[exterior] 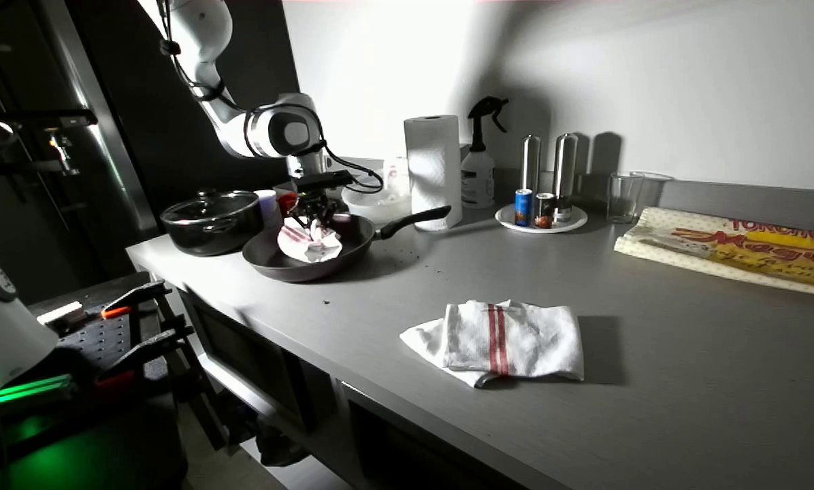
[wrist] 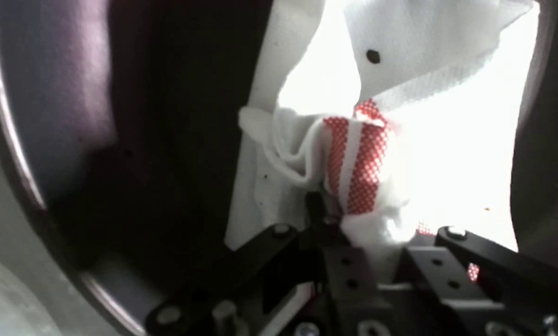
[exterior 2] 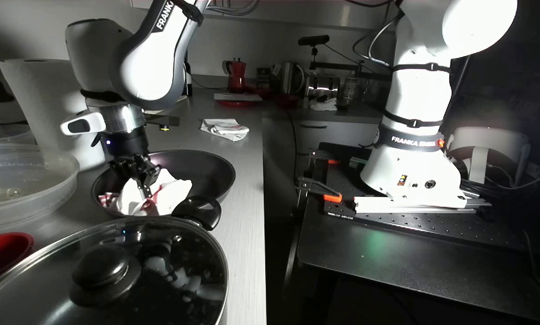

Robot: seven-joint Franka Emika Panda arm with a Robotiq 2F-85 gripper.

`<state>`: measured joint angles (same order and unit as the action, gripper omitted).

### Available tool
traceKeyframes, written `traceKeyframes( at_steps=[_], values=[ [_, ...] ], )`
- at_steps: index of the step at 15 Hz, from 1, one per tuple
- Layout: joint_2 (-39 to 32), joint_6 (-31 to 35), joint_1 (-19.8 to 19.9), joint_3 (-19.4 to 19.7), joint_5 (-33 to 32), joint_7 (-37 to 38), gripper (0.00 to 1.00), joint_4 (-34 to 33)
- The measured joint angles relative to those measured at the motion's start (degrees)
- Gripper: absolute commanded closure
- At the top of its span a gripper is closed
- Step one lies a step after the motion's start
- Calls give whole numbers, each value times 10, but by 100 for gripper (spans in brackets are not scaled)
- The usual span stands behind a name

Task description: Use the towel to wipe the pan

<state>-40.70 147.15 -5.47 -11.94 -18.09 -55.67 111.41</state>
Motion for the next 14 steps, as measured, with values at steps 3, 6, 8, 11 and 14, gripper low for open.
traceKeyframes(
  at_steps=[3, 6, 8, 11, 14],
  values=[
    [5, -3, -11, -10, -11, -30, 97, 13],
    [12, -3, -12, -15, -11, -51, 97, 26],
    [18, -3, -7, -18, -9, -54, 97, 39],
    [31, 1, 8, -25, 3, -55, 97, 66],
    [48, 10, 34, -34, 30, -58, 97, 101]
  ],
)
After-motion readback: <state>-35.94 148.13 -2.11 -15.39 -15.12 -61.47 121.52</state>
